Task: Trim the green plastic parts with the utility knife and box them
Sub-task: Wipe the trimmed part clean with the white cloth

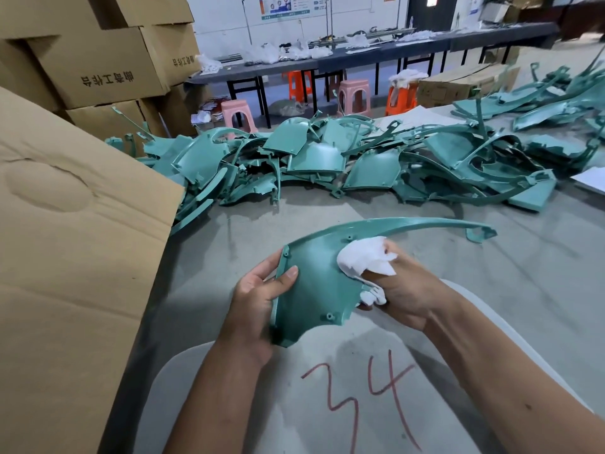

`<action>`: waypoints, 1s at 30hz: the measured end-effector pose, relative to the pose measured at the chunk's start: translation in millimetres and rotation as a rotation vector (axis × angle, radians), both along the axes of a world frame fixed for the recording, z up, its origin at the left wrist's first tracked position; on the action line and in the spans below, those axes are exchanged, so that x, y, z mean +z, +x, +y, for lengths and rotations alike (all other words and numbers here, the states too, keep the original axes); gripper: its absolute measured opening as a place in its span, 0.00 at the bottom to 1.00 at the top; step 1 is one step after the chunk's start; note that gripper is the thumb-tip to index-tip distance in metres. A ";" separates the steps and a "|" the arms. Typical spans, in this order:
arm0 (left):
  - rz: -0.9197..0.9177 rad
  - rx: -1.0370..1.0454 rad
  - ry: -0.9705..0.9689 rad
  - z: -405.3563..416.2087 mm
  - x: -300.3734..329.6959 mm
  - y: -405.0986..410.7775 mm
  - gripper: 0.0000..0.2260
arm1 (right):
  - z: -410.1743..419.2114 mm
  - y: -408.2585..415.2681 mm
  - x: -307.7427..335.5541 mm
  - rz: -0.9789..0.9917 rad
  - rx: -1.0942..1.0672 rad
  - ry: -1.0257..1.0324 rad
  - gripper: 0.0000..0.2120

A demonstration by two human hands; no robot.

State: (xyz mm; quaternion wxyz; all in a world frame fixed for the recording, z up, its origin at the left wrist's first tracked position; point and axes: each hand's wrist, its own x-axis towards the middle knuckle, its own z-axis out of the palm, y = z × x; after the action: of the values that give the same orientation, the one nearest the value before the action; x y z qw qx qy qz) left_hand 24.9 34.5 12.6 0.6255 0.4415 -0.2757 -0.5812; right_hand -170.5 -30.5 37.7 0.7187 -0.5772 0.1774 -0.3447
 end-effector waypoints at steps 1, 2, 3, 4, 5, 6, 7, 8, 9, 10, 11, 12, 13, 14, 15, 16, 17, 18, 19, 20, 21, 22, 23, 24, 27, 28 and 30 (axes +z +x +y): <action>0.014 -0.024 -0.003 -0.8 0.1 2.6 0.18 | -0.3 1.5 -3.7 -0.018 -0.013 -0.024 0.19; 0.037 -0.044 -0.011 -1.6 0.5 5.1 0.18 | 0.4 3.6 -5.5 -0.052 -0.047 -0.018 0.20; 0.071 -0.056 -0.024 -2.2 1.3 7.4 0.18 | 0.9 5.4 -6.7 -0.100 -0.102 0.003 0.19; 0.114 -0.057 -0.039 -2.6 2.6 10.1 0.18 | 0.9 6.8 -6.0 -0.154 -0.162 0.020 0.14; 0.158 -0.038 -0.053 -2.0 4.5 12.1 0.19 | -1.7 6.9 -6.8 -0.202 -0.216 0.041 0.10; 0.177 0.006 -0.071 -1.9 5.4 13.5 0.21 | -3.9 6.5 -5.0 -0.228 -0.253 0.075 0.07; 0.161 0.059 -0.091 -1.8 5.4 14.0 0.22 | -4.5 6.1 -3.6 -0.232 -0.248 0.106 0.05; 0.109 0.115 -0.108 -2.2 4.4 13.9 0.22 | -3.0 7.3 -3.0 -0.220 -0.212 0.140 0.03; 0.042 0.167 -0.115 -2.3 4.1 11.6 0.22 | -0.1 10.1 -4.9 -0.190 -0.169 0.155 0.05; -0.019 0.204 -0.118 -2.8 3.9 8.7 0.21 | 5.5 14.3 -7.6 -0.150 -0.153 0.159 0.07; -0.061 0.231 -0.120 -3.2 4.4 5.4 0.20 | 10.1 19.8 -9.8 -0.110 -0.179 0.145 0.07; -0.084 0.251 -0.129 -4.3 4.5 3.5 0.20 | 14.0 25.5 -9.2 -0.085 -0.228 0.117 0.05; -0.098 0.269 -0.143 -4.7 5.1 2.9 0.20 | 15.4 29.5 -9.6 -0.064 -0.293 0.072 0.08; -0.103 0.289 -0.154 -5.5 5.5 4.0 0.20 | 15.4 32.6 -8.1 -0.031 -0.348 0.038 0.15; -0.094 0.297 -0.150 -6.2 5.2 5.8 0.19 | 14.3 34.5 -7.5 -0.005 -0.380 0.010 0.21; -0.074 0.296 -0.129 -7.7 4.1 6.6 0.19 | 13.4 35.1 -7.0 0.006 -0.397 -0.010 0.25; -0.049 0.287 -0.096 -8.9 2.9 5.3 0.18 | 12.8 35.4 -8.9 -0.005 -0.410 -0.015 0.26; -0.013 0.268 -0.067 -9.1 1.9 2.8 0.17 | 12.7 35.3 -11.4 -0.033 -0.417 0.006 0.24; 0.034 0.243 -0.042 -9.5 0.2 -0.2 0.16 | 12.9 34.5 -12.8 -0.069 -0.417 0.046 0.20; 0.087 0.220 -0.013 -9.4 -0.2 -3.1 0.15 | 13.5 34.1 -12.6 -0.126 -0.397 0.092 0.16; 0.163 0.191 0.020 -9.5 -0.2 -5.6 0.14 | 13.1 33.3 -12.2 -0.212 -0.363 0.146 0.14; 0.252 0.163 0.051 -10.2 0.9 -6.1 0.12 | 11.4 31.7 -12.0 -0.292 -0.341 0.204 0.12; 0.302 0.171 0.074 -11.0 0.9 -4.7 0.10 | 9.5 31.5 -11.3 -0.327 -0.365 0.248 0.11; 0.306 0.212 0.073 -12.3 0.8 -2.6 0.09 | 9.0 32.2 -12.0 -0.294 -0.422 0.255 0.10; 0.133 0.344 0.025 -13.3 -0.5 3.1 0.13 | 14.1 36.9 -16.7 0.049 -0.477 -0.028 0.16; 0.125 0.340 0.022 -12.7 -1.2 4.8 0.13 | 18.1 39.2 -16.6 0.098 -0.403 -0.133 0.17; 0.105 0.299 0.033 -10.8 -1.7 10.5 0.14 | 22.5 40.7 -17.4 0.122 -0.282 -0.244 0.17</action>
State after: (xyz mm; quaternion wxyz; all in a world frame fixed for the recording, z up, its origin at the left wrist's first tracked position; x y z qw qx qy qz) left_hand 35.4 23.7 10.9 0.7114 0.4567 -0.1641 -0.5083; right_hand -129.8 -7.9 20.3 0.5757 -0.6495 0.2566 -0.4253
